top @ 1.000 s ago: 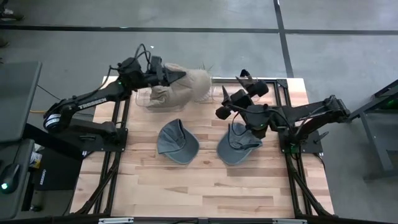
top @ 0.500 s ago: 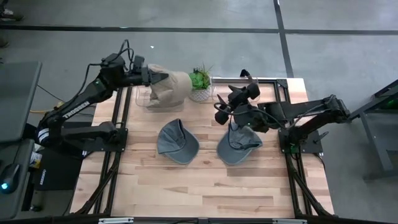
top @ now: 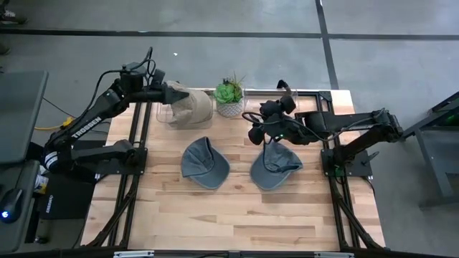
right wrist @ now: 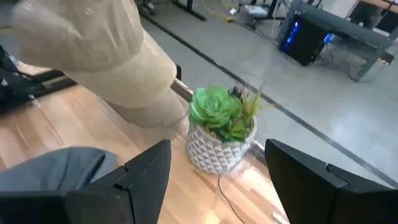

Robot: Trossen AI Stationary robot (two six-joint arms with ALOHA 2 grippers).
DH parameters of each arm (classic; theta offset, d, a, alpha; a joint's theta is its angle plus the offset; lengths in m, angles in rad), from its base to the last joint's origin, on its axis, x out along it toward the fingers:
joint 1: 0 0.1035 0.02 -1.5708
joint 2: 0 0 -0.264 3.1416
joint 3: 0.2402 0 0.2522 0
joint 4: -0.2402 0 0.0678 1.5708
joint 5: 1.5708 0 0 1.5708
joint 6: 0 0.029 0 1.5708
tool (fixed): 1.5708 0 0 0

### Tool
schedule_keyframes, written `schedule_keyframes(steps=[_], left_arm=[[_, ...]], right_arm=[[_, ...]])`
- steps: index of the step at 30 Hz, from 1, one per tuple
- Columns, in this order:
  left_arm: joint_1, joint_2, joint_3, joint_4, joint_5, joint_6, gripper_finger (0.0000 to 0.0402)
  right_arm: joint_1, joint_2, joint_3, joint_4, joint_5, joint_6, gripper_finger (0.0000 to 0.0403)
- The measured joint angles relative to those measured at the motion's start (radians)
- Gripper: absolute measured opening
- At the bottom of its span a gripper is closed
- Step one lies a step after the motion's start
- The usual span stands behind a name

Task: Pick & Place hat
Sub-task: Put the brown cap into the left transparent bin

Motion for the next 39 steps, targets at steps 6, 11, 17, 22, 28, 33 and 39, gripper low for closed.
schedule_keyframes(steps=[6, 11, 17, 22, 28, 33, 39], left_arm=[[-0.001, 0.003, 0.0, -0.054, -0.038, 0.058, 0.0], [-0.001, 0.012, 0.0, -0.11, -0.1, 0.132, 0.0], [-0.001, 0.062, 0.0, -0.128, -0.153, 0.204, 0.0], [-0.001, 0.101, 0.0, -0.125, -0.177, 0.239, 0.0], [-0.001, 0.162, 0.0, -0.109, -0.176, 0.286, 0.0], [-0.001, 0.211, 0.0, -0.114, -0.174, 0.341, 0.0], [-0.001, 0.251, 0.0, -0.106, -0.169, 0.382, 0.0]], right_arm=[[0.0, 0.0, 0.0, -0.082, -0.008, 0.059, 0.0257], [0.0, 0.017, 0.0, -0.14, -0.042, 0.09, 0.0255], [0.001, 0.072, -0.001, -0.214, -0.078, 0.138, 0.0255], [0.001, 0.101, -0.001, -0.213, -0.088, 0.161, 0.0257], [0.001, 0.103, -0.001, -0.211, -0.083, 0.173, 0.0255], [0.001, 0.103, -0.001, -0.211, -0.087, 0.176, 0.0256], [0.001, 0.103, -0.001, -0.211, -0.087, 0.192, 0.0256]])
